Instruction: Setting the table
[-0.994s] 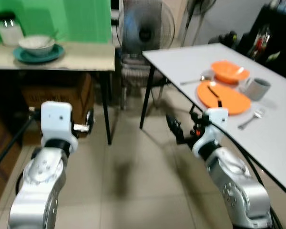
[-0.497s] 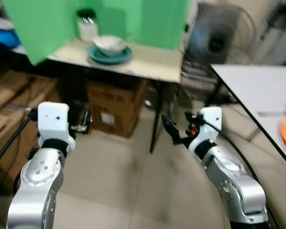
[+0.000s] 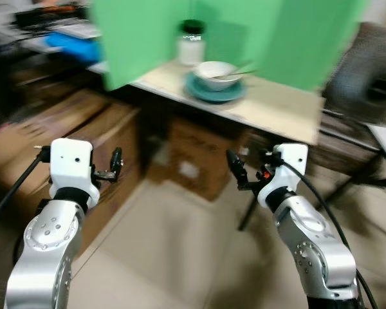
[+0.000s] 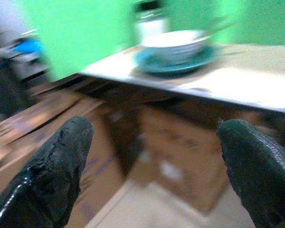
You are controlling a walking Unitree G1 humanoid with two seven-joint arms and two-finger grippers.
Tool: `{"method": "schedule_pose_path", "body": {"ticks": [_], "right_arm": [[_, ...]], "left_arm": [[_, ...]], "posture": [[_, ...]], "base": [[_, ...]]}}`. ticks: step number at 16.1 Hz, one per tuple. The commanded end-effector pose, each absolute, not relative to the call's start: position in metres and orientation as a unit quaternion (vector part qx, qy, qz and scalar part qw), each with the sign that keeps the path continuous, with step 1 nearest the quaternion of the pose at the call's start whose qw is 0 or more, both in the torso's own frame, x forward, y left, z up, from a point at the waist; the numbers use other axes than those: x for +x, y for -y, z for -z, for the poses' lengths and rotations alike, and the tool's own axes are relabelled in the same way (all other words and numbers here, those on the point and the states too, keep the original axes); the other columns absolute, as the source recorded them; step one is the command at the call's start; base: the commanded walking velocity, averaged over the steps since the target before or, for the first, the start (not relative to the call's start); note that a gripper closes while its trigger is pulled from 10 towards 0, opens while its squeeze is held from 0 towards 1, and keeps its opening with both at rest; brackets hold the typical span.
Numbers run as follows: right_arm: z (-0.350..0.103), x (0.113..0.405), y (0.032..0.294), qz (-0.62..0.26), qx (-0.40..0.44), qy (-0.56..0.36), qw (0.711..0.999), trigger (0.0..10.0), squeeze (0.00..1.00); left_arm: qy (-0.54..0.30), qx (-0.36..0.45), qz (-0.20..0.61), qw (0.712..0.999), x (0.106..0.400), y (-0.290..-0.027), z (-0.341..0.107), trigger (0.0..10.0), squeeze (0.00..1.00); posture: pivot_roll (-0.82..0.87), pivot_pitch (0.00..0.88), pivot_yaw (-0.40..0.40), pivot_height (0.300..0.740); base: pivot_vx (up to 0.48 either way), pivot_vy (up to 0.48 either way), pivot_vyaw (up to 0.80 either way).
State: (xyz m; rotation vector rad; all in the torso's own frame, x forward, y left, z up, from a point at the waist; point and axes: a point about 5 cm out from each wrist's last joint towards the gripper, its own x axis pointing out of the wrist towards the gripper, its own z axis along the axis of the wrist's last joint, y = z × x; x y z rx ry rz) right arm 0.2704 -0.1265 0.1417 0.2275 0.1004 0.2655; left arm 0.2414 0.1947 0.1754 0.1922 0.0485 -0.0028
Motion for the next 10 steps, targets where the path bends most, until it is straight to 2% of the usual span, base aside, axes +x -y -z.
{"method": "schedule_pose_path", "body": {"ticks": [1,5,10], "right_arm": [[-0.1397,0.27,0.1414,-0.099,0.108,-0.048,0.988,10.0,0.0],[-0.1398,0.27,0.1392,-0.094,0.111,-0.044,0.988,10.0,0.0],[-0.1411,0.2722,0.1364,-0.114,0.105,-0.041,0.987,10.0,0.0]], "left_arm": [[-0.014,0.089,0.035,0.995,0.2445,-0.1817,-0.1787,10.0,0.0],[-0.012,0.091,0.039,0.995,0.2462,-0.183,-0.1808,10.0,0.0],[-0.011,0.091,0.037,0.995,0.2478,-0.1837,-0.1818,10.0,0.0]], "posture": [[0.02,0.0,-0.034,0.74],[0.03,0.0,-0.025,0.74],[0.03,0.0,-0.023,0.74]], "base": [[0.424,0.0,-0.8],[0.424,0.0,-0.8],[0.423,0.0,0.0]]}}
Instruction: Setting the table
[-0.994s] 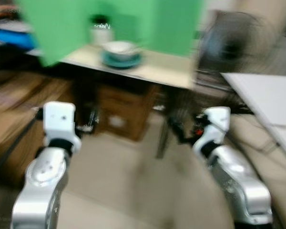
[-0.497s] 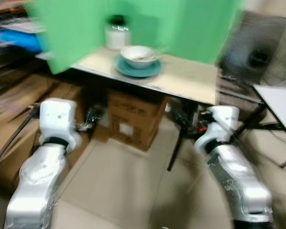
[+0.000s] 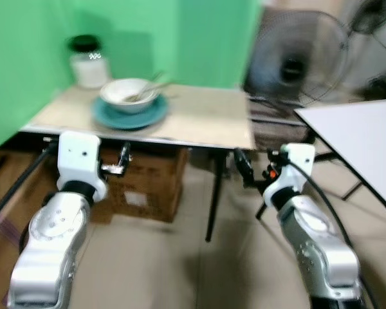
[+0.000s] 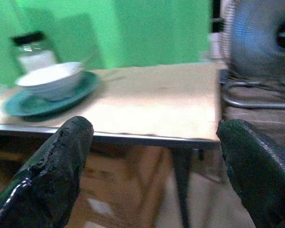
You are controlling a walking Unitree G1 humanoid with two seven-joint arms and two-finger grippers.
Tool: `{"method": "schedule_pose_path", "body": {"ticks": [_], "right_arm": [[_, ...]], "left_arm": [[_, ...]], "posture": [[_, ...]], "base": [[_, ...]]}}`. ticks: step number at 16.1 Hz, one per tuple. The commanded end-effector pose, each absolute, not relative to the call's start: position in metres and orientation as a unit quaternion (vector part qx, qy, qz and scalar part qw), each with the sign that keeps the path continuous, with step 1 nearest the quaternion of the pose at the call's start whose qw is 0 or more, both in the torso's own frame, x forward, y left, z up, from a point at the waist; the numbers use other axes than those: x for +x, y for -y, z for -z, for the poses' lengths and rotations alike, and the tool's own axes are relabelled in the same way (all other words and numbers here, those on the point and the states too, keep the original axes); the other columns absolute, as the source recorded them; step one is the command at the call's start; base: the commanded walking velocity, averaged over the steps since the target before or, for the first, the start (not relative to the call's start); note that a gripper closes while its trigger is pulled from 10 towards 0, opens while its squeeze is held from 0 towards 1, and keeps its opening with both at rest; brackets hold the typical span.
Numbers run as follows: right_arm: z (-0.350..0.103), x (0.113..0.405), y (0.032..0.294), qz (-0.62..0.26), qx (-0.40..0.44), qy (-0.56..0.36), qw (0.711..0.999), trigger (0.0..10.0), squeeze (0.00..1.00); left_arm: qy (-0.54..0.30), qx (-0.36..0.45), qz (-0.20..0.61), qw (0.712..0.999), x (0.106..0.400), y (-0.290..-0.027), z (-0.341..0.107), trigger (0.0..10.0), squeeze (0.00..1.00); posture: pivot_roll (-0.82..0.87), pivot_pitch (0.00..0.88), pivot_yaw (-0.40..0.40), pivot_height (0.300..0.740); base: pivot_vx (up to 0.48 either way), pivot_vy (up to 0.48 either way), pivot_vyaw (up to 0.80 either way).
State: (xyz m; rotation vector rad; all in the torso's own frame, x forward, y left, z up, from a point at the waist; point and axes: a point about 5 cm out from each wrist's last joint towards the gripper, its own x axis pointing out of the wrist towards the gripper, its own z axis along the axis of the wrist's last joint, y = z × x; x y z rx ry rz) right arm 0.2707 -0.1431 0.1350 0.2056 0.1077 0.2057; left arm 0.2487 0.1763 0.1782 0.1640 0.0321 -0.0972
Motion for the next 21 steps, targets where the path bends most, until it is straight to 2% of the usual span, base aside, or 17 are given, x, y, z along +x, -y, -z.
{"method": "schedule_pose_path", "body": {"ticks": [1,4,8,10,18,20,21], "right_arm": [[-0.141,0.273,0.135,-0.119,0.107,-0.041,0.986,10.0,0.0],[-0.142,0.275,0.13,-0.14,0.089,-0.041,0.985,10.0,0.0],[-0.143,0.275,0.126,-0.147,0.093,-0.034,0.984,10.0,0.0],[-0.143,0.275,0.129,-0.133,0.116,-0.032,0.984,10.0,0.0],[-0.145,0.273,0.128,-0.142,0.115,-0.028,0.983,10.0,0.0],[-0.145,0.274,0.125,-0.153,0.07,-0.03,0.985,10.0,0.0],[-0.145,0.274,0.125,-0.155,0.073,-0.029,0.985,10.0,0.0]], "left_arm": [[-0.012,0.092,0.035,0.995,0.247,-0.184,-0.182,10.0,0.0],[-0.011,0.094,0.032,0.995,0.247,-0.185,-0.183,10.0,0.0],[-0.008,0.101,0.035,0.994,0.248,-0.186,-0.187,10.0,0.0],[-0.004,0.104,0.041,0.994,0.251,-0.185,-0.19,10.0,0.0],[-0.006,0.109,0.051,0.993,0.251,-0.183,-0.19,10.0,0.0],[-0.006,0.109,0.049,0.993,0.25,-0.183,-0.19,10.0,0.0],[-0.005,0.11,0.049,0.993,0.25,-0.182,-0.191,10.0,0.0]], "posture": [[0.03,0.003,-0.025,0.74],[0.04,0.006,-0.028,0.74],[0.04,0.008,-0.011,0.74],[0.04,0.008,-0.001,0.74],[0.04,0.015,-0.001,0.74],[0.04,0.017,-0.009,0.74],[0.04,0.017,-0.011,0.74]], "base": [[0.42,0.0,0.0],[0.412,0.0,0.0],[0.408,0.0,0.74],[0.405,0.0,0.0],[0.4,0.0,0.0],[0.394,0.0,0.8],[0.386,0.0,0.8]]}}
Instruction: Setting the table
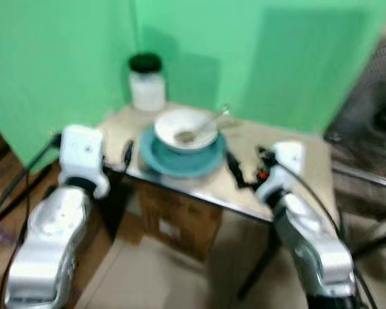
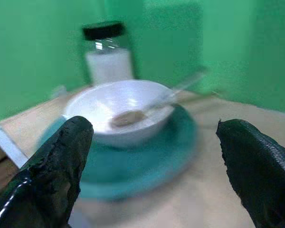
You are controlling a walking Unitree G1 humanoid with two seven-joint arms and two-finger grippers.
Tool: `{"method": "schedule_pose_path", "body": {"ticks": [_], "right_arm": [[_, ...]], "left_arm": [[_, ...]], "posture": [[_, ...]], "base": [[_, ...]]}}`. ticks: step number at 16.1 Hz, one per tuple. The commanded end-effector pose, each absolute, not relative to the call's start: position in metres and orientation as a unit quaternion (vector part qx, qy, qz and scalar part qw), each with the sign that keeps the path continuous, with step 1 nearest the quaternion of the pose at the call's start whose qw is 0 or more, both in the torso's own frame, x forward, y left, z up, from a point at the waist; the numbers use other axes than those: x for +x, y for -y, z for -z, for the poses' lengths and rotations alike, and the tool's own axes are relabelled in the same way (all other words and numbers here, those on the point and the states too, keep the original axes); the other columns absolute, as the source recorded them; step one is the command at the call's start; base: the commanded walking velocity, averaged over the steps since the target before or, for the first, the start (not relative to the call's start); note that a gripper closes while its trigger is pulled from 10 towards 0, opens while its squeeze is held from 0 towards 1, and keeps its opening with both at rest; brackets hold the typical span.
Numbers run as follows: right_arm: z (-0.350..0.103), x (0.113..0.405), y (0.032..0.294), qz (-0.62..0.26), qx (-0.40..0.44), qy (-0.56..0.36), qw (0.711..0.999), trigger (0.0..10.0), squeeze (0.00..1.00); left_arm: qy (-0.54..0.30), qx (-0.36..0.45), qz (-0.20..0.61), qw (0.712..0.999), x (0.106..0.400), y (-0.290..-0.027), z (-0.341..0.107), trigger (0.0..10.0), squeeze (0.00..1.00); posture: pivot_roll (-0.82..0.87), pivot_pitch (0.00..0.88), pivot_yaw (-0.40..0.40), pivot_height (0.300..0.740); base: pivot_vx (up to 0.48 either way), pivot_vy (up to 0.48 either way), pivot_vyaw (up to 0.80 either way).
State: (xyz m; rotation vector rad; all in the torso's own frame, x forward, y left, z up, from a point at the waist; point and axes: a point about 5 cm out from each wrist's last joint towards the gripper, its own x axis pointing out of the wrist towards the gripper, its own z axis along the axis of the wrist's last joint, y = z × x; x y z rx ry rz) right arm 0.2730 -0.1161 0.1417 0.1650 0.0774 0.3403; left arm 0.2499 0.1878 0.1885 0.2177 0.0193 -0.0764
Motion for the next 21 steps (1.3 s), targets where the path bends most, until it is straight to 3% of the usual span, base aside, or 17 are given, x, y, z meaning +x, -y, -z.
{"method": "schedule_pose_path", "body": {"ticks": [1,12,21], "right_arm": [[-0.146,0.274,0.125,-0.157,0.078,-0.027,0.984,10.0,0.0],[-0.155,0.28,0.136,-0.15,0.093,-0.008,0.984,10.0,0.0],[-0.203,0.302,0.168,-0.321,-0.108,0.002,0.941,10.0,0.0]], "left_arm": [[-0.005,0.111,0.049,0.993,0.249,-0.182,-0.191,10.0,0.0],[-0.012,0.118,0.07,0.99,0.249,-0.177,-0.187,10.0,0.0],[-0.033,0.132,0.239,0.961,0.245,-0.158,-0.182,10.0,0.0]], "posture": [[0.04,0.018,-0.012,0.74],[0.03,0.014,-0.019,0.74],[-0.01,0.0,-0.023,0.74]], "base": [[0.394,0.0,0.8],[0.374,0.0,0.07],[0.032,0.0,0.0]]}}
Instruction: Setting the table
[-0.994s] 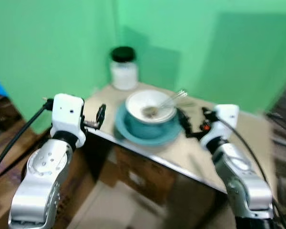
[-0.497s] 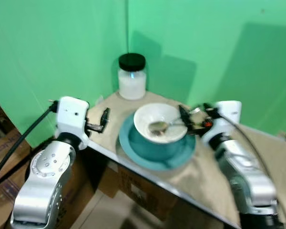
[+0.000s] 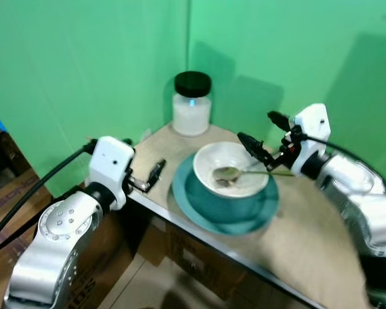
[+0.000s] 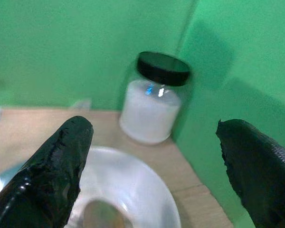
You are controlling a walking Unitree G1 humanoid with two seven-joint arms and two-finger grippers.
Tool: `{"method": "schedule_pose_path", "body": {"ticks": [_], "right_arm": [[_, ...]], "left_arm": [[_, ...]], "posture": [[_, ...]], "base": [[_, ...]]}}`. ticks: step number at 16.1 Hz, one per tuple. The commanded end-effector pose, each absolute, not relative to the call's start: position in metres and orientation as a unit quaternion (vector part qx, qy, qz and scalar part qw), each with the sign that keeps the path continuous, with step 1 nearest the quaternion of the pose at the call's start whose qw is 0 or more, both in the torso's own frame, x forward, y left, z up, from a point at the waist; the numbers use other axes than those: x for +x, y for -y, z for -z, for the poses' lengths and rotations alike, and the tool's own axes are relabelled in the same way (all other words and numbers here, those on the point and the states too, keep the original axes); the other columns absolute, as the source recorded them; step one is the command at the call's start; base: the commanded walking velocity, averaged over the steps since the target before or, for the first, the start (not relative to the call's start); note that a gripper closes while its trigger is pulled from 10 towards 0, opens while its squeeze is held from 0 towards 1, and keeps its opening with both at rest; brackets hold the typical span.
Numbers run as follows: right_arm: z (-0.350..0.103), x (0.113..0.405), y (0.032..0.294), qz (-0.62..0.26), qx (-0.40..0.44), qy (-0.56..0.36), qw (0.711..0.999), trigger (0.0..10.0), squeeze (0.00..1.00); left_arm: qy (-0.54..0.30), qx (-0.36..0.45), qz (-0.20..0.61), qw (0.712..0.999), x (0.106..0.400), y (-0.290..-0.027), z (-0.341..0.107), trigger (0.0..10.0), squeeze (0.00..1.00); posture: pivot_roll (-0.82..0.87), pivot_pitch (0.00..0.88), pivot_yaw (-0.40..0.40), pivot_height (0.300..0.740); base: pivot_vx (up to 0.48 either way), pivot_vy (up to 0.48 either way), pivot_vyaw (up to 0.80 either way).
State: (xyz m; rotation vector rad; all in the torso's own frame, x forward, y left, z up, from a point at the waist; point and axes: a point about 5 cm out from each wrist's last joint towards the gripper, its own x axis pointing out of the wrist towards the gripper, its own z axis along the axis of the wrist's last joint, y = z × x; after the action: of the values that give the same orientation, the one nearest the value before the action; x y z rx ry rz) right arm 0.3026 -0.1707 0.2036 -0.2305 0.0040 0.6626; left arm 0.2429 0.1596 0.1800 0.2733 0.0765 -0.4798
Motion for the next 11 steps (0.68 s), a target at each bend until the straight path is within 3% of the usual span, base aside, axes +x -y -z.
{"method": "schedule_pose_path", "body": {"ticks": [1,3,6,10,11], "right_arm": [[-0.207,0.307,0.171,-0.362,-0.134,-0.022,0.922,10.0,0.0],[-0.201,0.314,0.175,-0.416,-0.159,-0.092,0.891,10.0,0.0],[-0.201,0.327,0.173,-0.44,-0.169,-0.153,0.869,10.0,0.0],[-0.2,0.331,0.164,-0.475,-0.2,-0.176,0.839,10.0,0.0],[-0.198,0.337,0.16,-0.475,-0.251,-0.17,0.826,10.0,0.0]], "left_arm": [[-0.045,0.142,0.277,0.949,0.243,-0.154,-0.178,10.0,0.0],[-0.059,0.157,0.33,0.929,0.241,-0.149,-0.174,10.0,0.0],[-0.067,0.162,0.381,0.908,0.24,-0.148,-0.175,10.0,0.0],[-0.067,0.166,0.4,0.899,0.239,-0.148,-0.176,10.0,0.0],[-0.072,0.165,0.415,0.892,0.236,-0.146,-0.174,10.0,0.0]], "posture": [[-0.02,0.0,-0.026,0.74],[-0.03,0.0,-0.031,0.74],[-0.03,0.0,-0.041,0.74],[-0.03,0.004,-0.052,0.74],[-0.04,0.004,-0.051,0.74]], "base": [[0.0,0.0,0.0],[0.0,0.0,0.0],[0.0,0.0,0.0],[0.0,0.0,0.0],[0.0,0.0,0.0]]}}
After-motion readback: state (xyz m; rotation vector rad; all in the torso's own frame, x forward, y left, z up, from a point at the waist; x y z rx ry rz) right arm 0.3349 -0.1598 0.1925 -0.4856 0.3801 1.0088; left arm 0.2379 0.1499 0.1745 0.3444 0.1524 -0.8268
